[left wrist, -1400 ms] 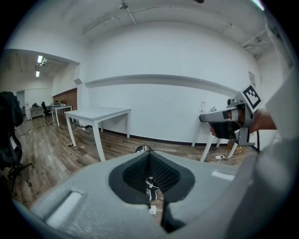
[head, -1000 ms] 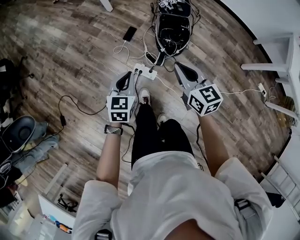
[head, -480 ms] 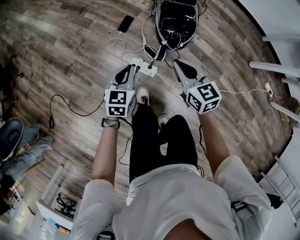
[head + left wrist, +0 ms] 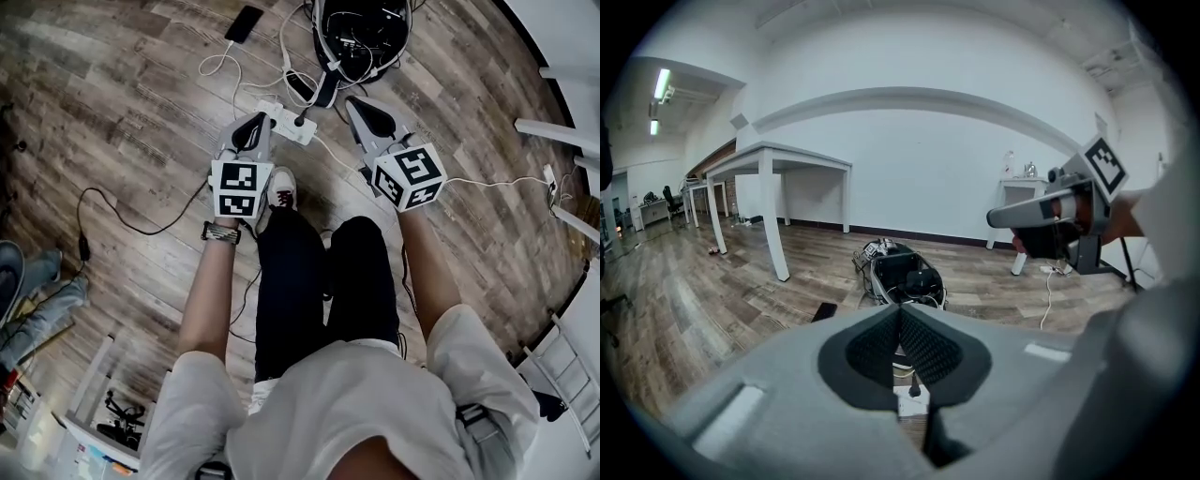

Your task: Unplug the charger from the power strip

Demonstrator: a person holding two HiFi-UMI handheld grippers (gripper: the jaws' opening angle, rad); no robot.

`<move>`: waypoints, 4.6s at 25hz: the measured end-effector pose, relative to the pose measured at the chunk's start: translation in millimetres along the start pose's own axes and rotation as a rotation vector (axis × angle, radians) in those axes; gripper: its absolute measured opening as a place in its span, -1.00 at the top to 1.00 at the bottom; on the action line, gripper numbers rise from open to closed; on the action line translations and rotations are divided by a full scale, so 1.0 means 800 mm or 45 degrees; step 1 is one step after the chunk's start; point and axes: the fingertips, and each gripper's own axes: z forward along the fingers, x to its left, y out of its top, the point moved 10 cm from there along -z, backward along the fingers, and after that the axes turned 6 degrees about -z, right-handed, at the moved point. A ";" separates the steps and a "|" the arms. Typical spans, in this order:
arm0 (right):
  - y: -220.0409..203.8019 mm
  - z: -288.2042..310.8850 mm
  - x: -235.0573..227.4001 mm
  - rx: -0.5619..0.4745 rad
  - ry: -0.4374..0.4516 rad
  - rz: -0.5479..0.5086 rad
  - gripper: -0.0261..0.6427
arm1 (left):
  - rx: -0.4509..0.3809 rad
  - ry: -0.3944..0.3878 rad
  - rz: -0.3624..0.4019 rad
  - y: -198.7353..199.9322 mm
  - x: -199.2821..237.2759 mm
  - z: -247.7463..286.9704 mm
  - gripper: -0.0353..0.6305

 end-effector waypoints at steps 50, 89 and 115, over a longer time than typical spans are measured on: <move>-0.522 0.230 -0.047 0.416 0.232 0.011 0.92 | 0.134 -0.144 0.005 -0.392 -0.022 0.278 0.30; -0.532 0.232 -0.027 0.423 0.326 -0.101 0.92 | 0.182 -0.157 -0.068 -0.408 -0.005 0.290 0.47; -0.535 0.231 -0.029 0.384 0.374 -0.096 0.92 | 0.180 -0.254 -0.153 -0.410 0.005 0.289 0.45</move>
